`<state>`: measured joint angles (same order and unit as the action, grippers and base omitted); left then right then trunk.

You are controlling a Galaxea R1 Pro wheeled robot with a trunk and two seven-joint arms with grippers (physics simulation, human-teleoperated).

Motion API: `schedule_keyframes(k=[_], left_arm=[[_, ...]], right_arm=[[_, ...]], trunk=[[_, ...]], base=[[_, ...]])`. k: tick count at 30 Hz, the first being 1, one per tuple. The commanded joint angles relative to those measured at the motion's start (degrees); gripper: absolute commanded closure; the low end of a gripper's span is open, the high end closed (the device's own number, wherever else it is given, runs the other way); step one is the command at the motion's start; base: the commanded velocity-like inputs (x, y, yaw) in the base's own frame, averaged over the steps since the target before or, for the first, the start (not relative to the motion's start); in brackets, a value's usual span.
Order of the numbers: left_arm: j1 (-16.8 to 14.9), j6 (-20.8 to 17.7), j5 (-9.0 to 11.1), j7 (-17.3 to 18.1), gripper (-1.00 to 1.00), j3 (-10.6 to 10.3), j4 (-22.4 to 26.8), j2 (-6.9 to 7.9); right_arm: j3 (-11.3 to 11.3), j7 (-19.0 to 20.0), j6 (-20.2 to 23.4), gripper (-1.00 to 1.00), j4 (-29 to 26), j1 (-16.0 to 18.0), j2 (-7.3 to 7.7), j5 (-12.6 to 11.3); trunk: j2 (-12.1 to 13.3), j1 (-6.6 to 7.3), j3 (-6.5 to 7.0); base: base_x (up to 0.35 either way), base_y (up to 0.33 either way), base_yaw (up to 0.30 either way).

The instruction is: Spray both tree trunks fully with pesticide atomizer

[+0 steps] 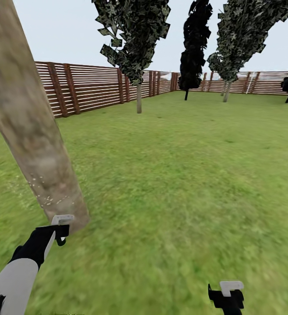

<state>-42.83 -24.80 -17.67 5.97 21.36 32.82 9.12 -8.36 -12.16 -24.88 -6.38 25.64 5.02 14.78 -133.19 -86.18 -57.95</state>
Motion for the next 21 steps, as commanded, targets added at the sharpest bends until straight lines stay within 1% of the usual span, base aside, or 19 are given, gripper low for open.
schedule_keyframes(k=[1, 5, 17, 21], left_arm=[[-0.06, -0.25, -0.62, 0.54, 1.00, 0.35, 0.11, -0.06], [-0.06, -0.25, -0.62, 0.54, 1.00, 0.37, 0.14, -0.06], [-0.06, -0.25, -0.62, 0.54, 1.00, 0.35, 0.14, -0.06], [-0.06, -0.25, -0.62, 0.54, 1.00, 0.35, 0.14, -0.06]], right_arm=[[-0.43, -0.14, -0.17, -1.00, 0.06, 0.02, -0.01, 0.60], [-0.43, -0.14, -0.17, -1.00, 0.06, 0.02, -0.01, 0.60], [-0.43, -0.14, -0.17, -1.00, 0.09, 0.02, -0.01, 0.60], [-0.43, -0.14, -0.16, -1.00, 0.14, 0.02, -0.01, 0.60]], trunk=[[-0.02, 0.00, -0.05], [-0.02, 0.00, -0.05], [-0.02, 0.00, -0.05], [-0.02, 0.00, -0.05]], base=[[0.091, -0.266, 0.276], [0.092, -0.267, 0.240], [0.149, -0.266, 0.013], [0.160, -0.260, 0.226]])
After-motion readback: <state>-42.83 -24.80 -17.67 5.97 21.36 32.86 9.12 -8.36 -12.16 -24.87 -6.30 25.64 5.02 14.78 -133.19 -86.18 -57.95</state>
